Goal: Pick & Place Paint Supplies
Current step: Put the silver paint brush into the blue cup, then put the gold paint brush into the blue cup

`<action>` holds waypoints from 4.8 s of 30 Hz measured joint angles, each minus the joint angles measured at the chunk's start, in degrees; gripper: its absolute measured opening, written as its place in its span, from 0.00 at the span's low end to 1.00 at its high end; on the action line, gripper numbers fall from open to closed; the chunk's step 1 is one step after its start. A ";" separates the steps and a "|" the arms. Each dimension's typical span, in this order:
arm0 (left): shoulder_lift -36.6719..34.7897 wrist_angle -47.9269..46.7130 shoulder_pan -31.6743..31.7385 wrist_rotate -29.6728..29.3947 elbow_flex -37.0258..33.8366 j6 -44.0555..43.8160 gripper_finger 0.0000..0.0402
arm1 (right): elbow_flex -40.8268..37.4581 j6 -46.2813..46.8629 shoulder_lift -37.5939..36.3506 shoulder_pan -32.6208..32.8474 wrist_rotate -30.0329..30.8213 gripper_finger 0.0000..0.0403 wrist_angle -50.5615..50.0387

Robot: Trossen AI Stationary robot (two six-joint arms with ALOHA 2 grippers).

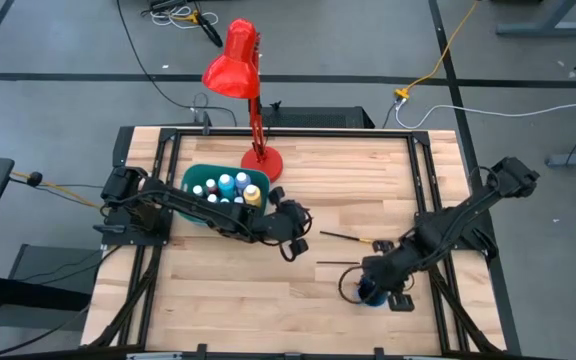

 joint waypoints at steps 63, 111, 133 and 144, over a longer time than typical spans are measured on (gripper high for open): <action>12.75 28.33 1.37 33.20 -0.02 15.34 0.28 | 0.04 -1.94 -2.79 -0.32 -1.75 0.40 6.88; 16.95 26.14 5.92 32.85 5.39 4.67 0.28 | -30.17 -21.39 -23.27 -22.64 22.22 0.40 32.53; -20.98 28.11 5.66 16.19 -21.62 10.97 0.28 | -52.41 -25.20 -15.89 -33.07 14.84 0.40 70.78; -21.16 28.49 5.60 14.80 -23.39 10.09 0.28 | -53.88 -25.09 1.24 -31.89 11.10 0.40 88.81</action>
